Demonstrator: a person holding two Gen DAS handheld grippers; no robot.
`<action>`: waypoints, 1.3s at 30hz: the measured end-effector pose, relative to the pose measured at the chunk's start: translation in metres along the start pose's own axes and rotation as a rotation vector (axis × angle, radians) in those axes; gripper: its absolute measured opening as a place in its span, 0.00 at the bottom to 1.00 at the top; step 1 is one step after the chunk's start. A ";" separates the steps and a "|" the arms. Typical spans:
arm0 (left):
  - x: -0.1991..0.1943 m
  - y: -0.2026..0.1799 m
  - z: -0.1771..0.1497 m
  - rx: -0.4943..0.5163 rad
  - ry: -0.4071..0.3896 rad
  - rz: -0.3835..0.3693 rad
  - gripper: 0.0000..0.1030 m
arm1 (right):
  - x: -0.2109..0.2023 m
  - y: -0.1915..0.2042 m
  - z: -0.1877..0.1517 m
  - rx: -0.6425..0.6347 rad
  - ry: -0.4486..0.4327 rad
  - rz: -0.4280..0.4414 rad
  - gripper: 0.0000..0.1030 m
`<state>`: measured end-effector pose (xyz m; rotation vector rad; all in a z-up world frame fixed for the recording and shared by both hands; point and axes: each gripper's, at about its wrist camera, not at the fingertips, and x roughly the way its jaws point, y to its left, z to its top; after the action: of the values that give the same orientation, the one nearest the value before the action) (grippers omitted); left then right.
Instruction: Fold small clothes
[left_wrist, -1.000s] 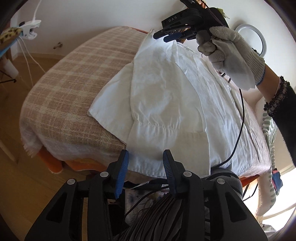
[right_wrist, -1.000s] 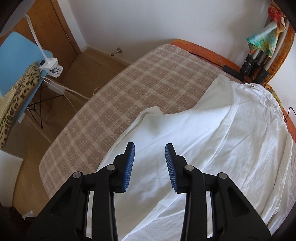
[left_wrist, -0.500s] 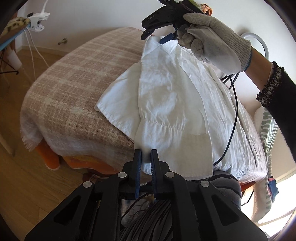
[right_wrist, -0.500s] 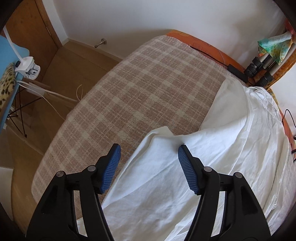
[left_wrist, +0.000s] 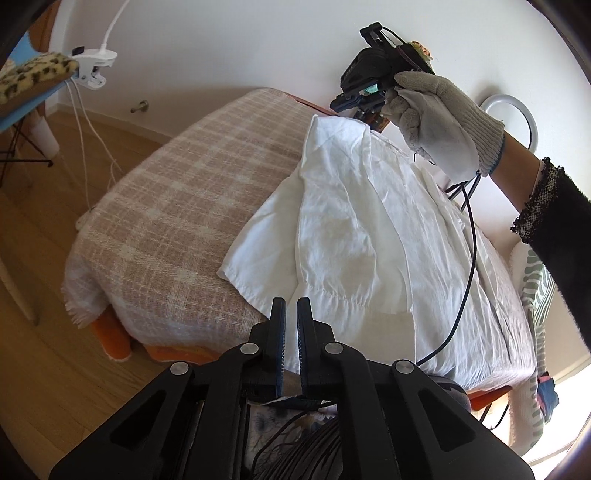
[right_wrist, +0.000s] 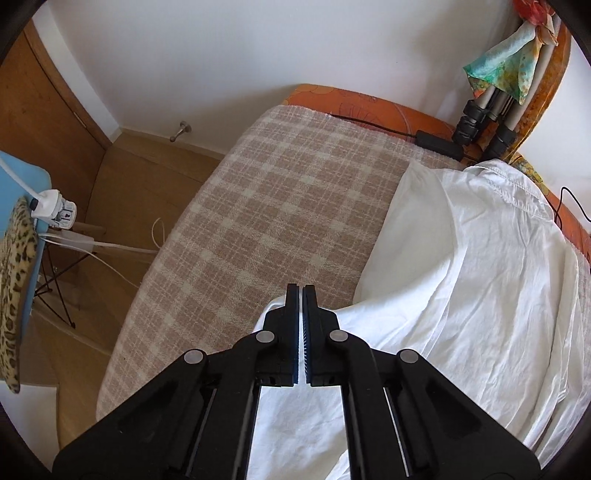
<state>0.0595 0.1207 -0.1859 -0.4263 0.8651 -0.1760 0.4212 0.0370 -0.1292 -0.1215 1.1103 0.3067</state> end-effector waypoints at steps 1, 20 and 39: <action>0.002 0.001 0.003 -0.007 0.005 0.001 0.08 | -0.001 -0.001 -0.001 -0.001 -0.004 -0.011 0.02; 0.023 -0.033 -0.004 0.171 0.015 0.048 0.05 | 0.046 0.045 -0.032 -0.194 0.085 -0.111 0.45; -0.006 0.001 0.020 0.113 -0.053 0.171 0.14 | -0.002 -0.042 -0.028 0.004 -0.017 -0.033 0.48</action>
<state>0.0707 0.1294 -0.1710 -0.2493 0.8311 -0.0557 0.4094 -0.0096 -0.1423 -0.1331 1.0911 0.2752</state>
